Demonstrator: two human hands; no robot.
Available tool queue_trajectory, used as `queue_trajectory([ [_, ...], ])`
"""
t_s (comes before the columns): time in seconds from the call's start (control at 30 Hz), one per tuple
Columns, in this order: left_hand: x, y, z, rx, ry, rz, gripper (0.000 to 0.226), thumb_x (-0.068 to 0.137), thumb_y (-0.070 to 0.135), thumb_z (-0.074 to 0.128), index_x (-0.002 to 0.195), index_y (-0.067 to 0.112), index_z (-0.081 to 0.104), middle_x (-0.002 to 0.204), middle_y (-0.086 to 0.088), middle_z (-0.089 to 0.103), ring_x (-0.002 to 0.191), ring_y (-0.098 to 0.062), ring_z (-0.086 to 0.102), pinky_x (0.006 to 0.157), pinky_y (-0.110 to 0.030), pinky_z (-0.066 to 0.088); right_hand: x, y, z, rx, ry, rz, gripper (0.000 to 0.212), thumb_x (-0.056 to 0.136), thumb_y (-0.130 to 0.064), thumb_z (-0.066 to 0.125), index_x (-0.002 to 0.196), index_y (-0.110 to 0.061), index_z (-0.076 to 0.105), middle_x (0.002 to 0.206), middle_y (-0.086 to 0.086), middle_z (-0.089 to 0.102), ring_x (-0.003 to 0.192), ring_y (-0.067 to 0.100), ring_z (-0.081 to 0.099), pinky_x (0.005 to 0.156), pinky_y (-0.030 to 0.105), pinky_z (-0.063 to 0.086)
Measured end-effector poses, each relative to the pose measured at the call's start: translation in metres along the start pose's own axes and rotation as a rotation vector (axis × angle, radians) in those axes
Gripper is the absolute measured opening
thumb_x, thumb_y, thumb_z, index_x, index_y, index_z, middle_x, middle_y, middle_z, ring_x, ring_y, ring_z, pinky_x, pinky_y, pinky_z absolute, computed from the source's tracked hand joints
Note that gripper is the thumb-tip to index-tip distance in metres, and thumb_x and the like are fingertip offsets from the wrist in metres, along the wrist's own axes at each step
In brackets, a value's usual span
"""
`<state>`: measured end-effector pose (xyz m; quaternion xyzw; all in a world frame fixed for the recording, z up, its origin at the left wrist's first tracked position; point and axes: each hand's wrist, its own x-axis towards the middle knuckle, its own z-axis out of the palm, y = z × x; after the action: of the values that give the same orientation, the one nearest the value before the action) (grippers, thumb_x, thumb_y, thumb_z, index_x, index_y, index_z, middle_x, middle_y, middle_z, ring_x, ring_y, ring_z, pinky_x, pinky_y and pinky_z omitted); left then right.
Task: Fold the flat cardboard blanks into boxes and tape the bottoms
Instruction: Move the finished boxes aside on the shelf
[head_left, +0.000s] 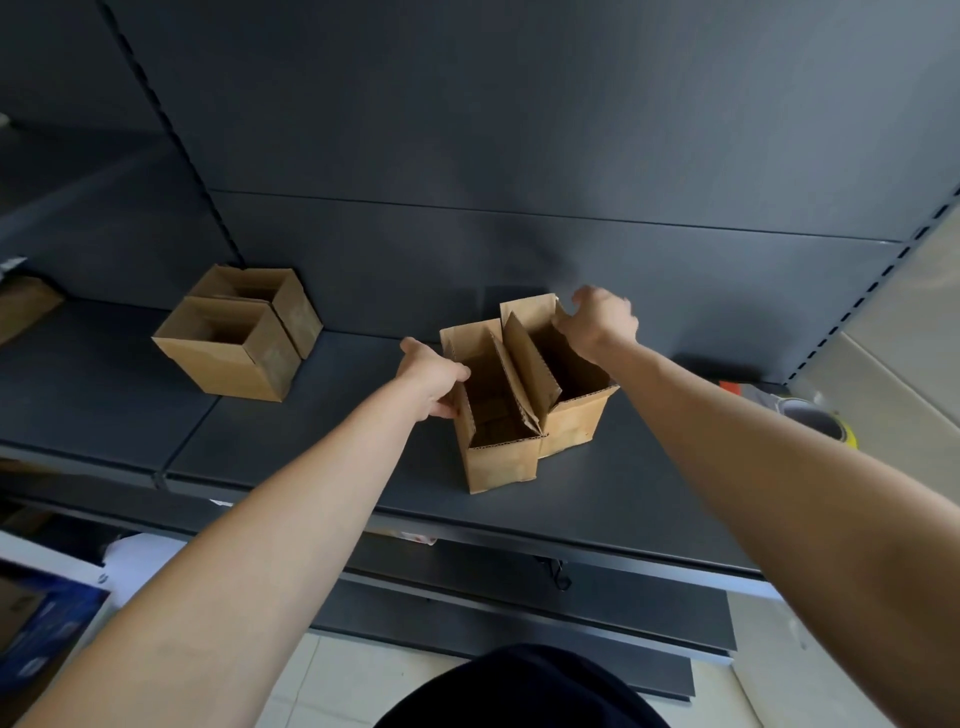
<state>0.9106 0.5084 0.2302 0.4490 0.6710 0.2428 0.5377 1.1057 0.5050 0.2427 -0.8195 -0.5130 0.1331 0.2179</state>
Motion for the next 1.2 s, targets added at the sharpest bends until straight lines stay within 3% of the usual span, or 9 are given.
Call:
queue_trajectory([
  [0.1, 0.003, -0.002, -0.004, -0.018, -0.015, -0.019, 0.062, 0.087, 0.005, 0.066, 0.134, 0.015, 0.027, 0.108, -0.012, 0.049, 0.101, -0.037, 0.064, 0.074, -0.046, 0.059, -0.011, -0.017, -0.002, 0.088, -0.117, -0.035, 0.045, 0.087, -0.045, 0.063, 0.112, -0.007, 0.061, 0.114, 0.012, 0.063, 0.093, 0.026, 0.059, 0.078, 0.033, 0.051],
  [0.2, 0.003, -0.005, -0.004, -0.030, -0.032, -0.011, 0.060, 0.086, 0.007, 0.067, 0.131, 0.015, 0.029, 0.104, -0.011, 0.050, 0.094, -0.036, 0.066, 0.072, -0.044, 0.060, -0.026, -0.027, 0.004, -0.042, -0.412, 0.007, 0.081, 0.073, -0.065, 0.067, 0.127, -0.007, 0.052, 0.119, 0.009, 0.058, 0.107, 0.027, 0.056, 0.086, 0.034, 0.046],
  [0.37, 0.001, -0.007, -0.004, -0.042, -0.036, 0.006, 0.059, 0.087, 0.003, 0.065, 0.132, 0.017, 0.030, 0.113, -0.012, 0.048, 0.100, -0.035, 0.064, 0.063, -0.038, 0.060, -0.032, -0.024, 0.013, -0.140, -0.542, -0.085, 0.047, 0.085, -0.032, 0.070, 0.120, -0.002, 0.060, 0.108, 0.008, 0.064, 0.094, 0.024, 0.056, 0.082, 0.033, 0.045],
  [0.47, -0.004, -0.006, 0.000, -0.028, -0.040, 0.009, 0.062, 0.086, 0.003, 0.066, 0.134, 0.018, 0.029, 0.114, -0.008, 0.043, 0.106, -0.035, 0.061, 0.056, -0.032, 0.058, -0.031, -0.024, 0.005, -0.307, -0.541, -0.182, 0.033, 0.094, -0.023, 0.056, 0.119, -0.002, 0.063, 0.113, 0.010, 0.065, 0.102, 0.025, 0.060, 0.088, 0.031, 0.048],
  [0.63, -0.010, -0.008, -0.003, 0.082, 0.043, 0.037, 0.073, 0.083, 0.010, 0.068, 0.138, 0.025, 0.023, 0.133, -0.007, 0.039, 0.113, -0.032, 0.053, 0.072, -0.040, 0.059, -0.032, -0.022, -0.005, -0.479, -0.500, -0.370, 0.033, 0.100, -0.013, 0.037, 0.119, -0.008, 0.063, 0.110, 0.006, 0.063, 0.088, 0.017, 0.050, 0.076, 0.026, 0.042],
  [0.83, -0.012, -0.015, -0.007, 0.093, 0.075, 0.027, 0.070, 0.084, 0.006, 0.067, 0.138, 0.027, 0.030, 0.134, -0.012, 0.043, 0.110, -0.029, 0.054, 0.069, -0.037, 0.056, -0.023, -0.015, -0.012, -0.110, -0.433, -0.323, 0.037, 0.095, -0.039, 0.053, 0.120, -0.015, 0.065, 0.118, 0.002, 0.061, 0.112, 0.023, 0.057, 0.096, 0.033, 0.047],
  [0.9, -0.010, -0.014, -0.005, 0.121, 0.126, 0.057, 0.068, 0.085, 0.012, 0.068, 0.139, 0.028, 0.031, 0.137, -0.010, 0.041, 0.109, -0.026, 0.052, 0.074, -0.036, 0.053, -0.011, -0.005, -0.016, 0.120, -0.261, -0.210, 0.029, 0.093, -0.033, 0.057, 0.108, -0.012, 0.069, 0.110, 0.006, 0.065, 0.100, 0.026, 0.062, 0.090, 0.036, 0.052],
  [1.0, -0.008, -0.007, -0.004, 0.225, 0.140, 0.160, 0.070, 0.089, 0.012, 0.064, 0.144, 0.035, 0.027, 0.146, -0.011, 0.028, 0.111, -0.026, 0.048, 0.082, -0.035, 0.046, 0.002, 0.012, -0.019, 0.052, -0.144, -0.123, 0.028, 0.092, -0.025, 0.054, 0.114, -0.010, 0.063, 0.117, 0.014, 0.063, 0.107, 0.032, 0.058, 0.091, 0.040, 0.051],
  [1.2, -0.003, 0.009, -0.002, 0.317, -0.086, 0.219, 0.070, 0.089, -0.002, 0.058, 0.144, 0.036, 0.039, 0.154, -0.005, 0.028, 0.131, -0.028, 0.041, 0.089, -0.027, 0.041, -0.003, 0.035, -0.017, 0.194, -0.675, -0.004, 0.085, 0.078, -0.055, 0.070, 0.148, -0.037, 0.025, 0.150, 0.002, 0.033, 0.134, 0.028, 0.039, 0.101, 0.045, 0.046],
])
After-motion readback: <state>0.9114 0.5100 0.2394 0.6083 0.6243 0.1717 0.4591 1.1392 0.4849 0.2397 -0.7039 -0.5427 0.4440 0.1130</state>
